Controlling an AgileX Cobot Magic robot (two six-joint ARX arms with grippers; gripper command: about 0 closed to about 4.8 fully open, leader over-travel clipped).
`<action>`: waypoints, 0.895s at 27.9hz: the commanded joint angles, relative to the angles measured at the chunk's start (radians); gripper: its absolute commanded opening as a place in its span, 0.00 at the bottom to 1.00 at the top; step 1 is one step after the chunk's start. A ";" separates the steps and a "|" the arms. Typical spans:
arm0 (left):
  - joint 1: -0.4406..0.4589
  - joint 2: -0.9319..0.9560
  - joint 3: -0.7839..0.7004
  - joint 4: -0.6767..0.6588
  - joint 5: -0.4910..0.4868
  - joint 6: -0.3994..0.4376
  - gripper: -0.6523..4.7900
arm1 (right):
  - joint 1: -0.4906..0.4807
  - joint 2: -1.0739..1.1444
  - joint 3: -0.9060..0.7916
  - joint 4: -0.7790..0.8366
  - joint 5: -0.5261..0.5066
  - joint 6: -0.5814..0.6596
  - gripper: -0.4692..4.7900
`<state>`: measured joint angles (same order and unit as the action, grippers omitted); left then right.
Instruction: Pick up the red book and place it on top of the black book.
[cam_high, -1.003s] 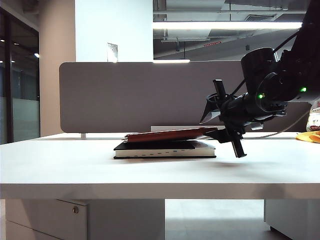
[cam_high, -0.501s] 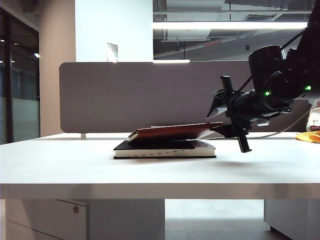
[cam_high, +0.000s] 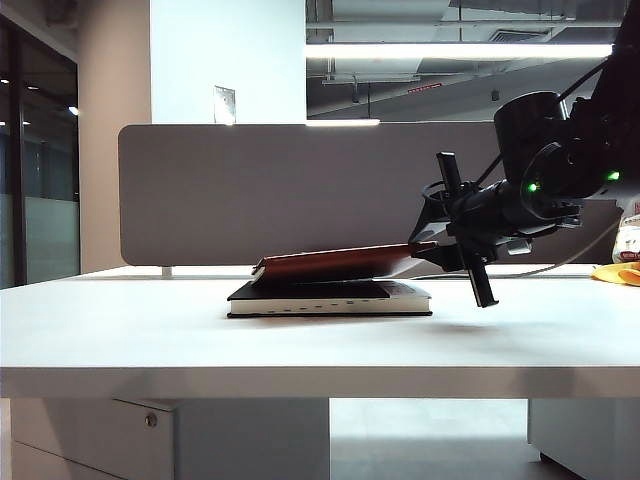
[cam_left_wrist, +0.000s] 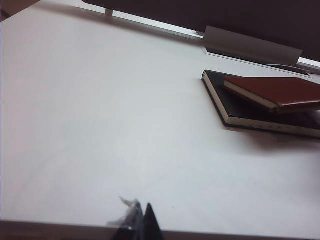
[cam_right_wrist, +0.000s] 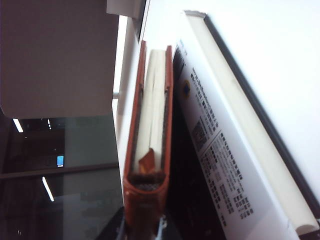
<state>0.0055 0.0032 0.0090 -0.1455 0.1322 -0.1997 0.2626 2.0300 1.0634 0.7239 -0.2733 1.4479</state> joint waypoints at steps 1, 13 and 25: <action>-0.002 0.000 0.000 0.013 0.011 0.001 0.11 | 0.014 -0.010 0.006 0.036 -0.018 0.011 0.22; -0.002 0.000 0.000 0.013 0.015 0.001 0.11 | 0.047 -0.010 0.005 0.036 -0.026 0.026 0.28; -0.002 0.000 0.000 0.012 0.030 0.001 0.11 | 0.041 -0.010 0.005 0.036 -0.021 0.058 0.38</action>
<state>0.0055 0.0032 0.0090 -0.1452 0.1543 -0.1997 0.3042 2.0300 1.0630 0.7200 -0.2916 1.4948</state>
